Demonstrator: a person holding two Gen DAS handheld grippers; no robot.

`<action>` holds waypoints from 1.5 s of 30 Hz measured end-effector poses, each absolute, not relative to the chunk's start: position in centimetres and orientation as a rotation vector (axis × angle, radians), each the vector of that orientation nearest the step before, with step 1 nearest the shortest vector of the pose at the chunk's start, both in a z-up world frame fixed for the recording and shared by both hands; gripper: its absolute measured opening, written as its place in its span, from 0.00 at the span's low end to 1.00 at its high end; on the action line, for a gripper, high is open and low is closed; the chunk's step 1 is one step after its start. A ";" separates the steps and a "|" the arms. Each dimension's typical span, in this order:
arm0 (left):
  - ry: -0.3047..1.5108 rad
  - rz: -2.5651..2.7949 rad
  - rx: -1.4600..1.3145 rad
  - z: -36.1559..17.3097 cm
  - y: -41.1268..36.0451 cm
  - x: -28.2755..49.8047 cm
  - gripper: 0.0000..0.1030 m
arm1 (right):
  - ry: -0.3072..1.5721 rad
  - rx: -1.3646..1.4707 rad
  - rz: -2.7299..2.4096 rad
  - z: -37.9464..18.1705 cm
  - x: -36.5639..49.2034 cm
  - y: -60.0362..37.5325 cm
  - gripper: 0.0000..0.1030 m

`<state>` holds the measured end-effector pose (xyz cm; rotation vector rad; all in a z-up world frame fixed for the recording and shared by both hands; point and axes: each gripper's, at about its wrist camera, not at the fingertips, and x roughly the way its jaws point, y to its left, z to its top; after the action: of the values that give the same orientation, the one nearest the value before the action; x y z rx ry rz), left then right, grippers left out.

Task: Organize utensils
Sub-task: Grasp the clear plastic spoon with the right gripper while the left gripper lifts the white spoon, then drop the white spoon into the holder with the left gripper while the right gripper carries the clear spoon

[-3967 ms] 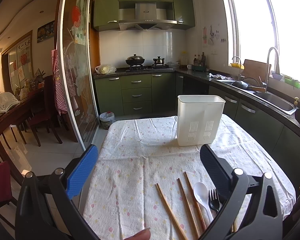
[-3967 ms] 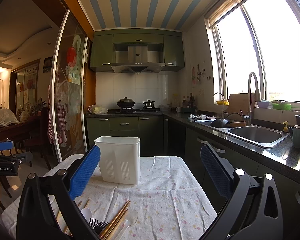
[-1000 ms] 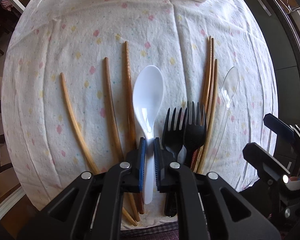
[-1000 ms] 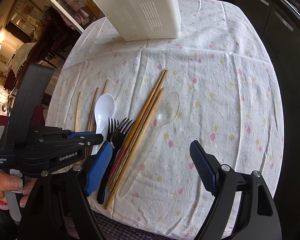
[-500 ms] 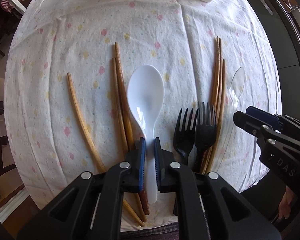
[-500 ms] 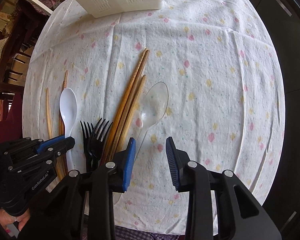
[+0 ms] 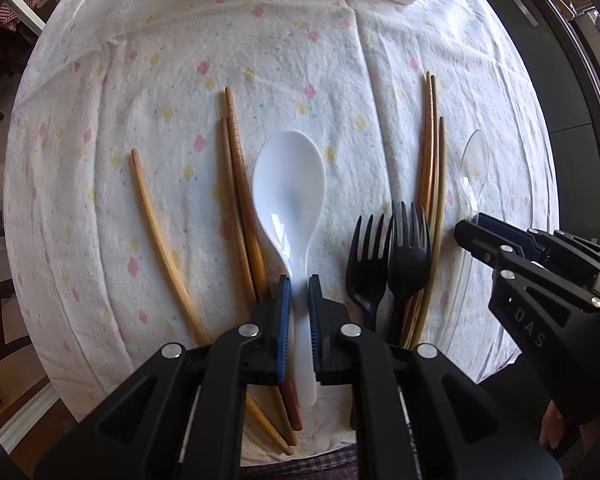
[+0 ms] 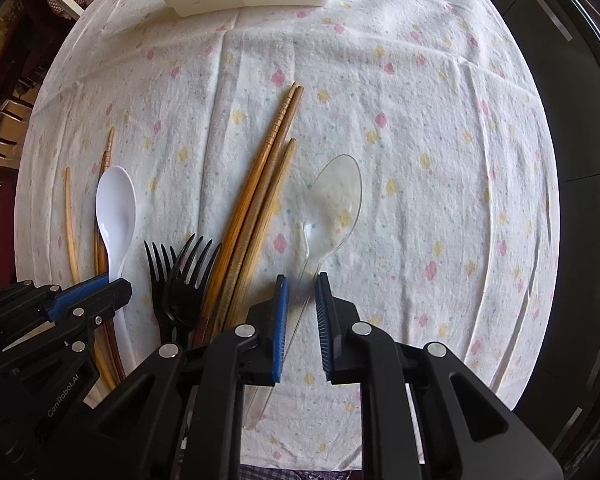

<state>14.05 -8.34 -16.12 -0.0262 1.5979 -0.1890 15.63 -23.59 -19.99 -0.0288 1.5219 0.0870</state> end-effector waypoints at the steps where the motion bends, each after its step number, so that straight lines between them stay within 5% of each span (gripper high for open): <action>1: 1.596 -0.192 -0.031 -16.1 -8.3 14.0 0.09 | 1.513 -0.031 0.090 -20.0 15.5 -23.6 0.10; 16: 1.363 -0.336 -0.065 -10.0 -7.4 12.0 0.08 | 1.115 0.334 0.274 -14.9 9.2 -30.5 0.09; 34: 0.581 -0.352 -0.095 9.5 -9.4 18.5 0.08 | 0.824 0.462 0.299 -10.6 4.8 -38.3 0.09; 39: 0.365 -0.295 -0.037 9.8 -10.8 21.3 0.08 | 0.783 0.477 0.303 -10.1 4.6 -38.7 0.09; 45: 0.342 -0.243 -0.094 6.0 -10.2 25.1 0.08 | 0.744 0.494 0.307 -9.5 4.4 -39.2 0.09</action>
<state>25.12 -10.22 6.04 -0.0937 0.3423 -0.2427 4.37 -39.24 -9.53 0.4944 0.7443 0.3071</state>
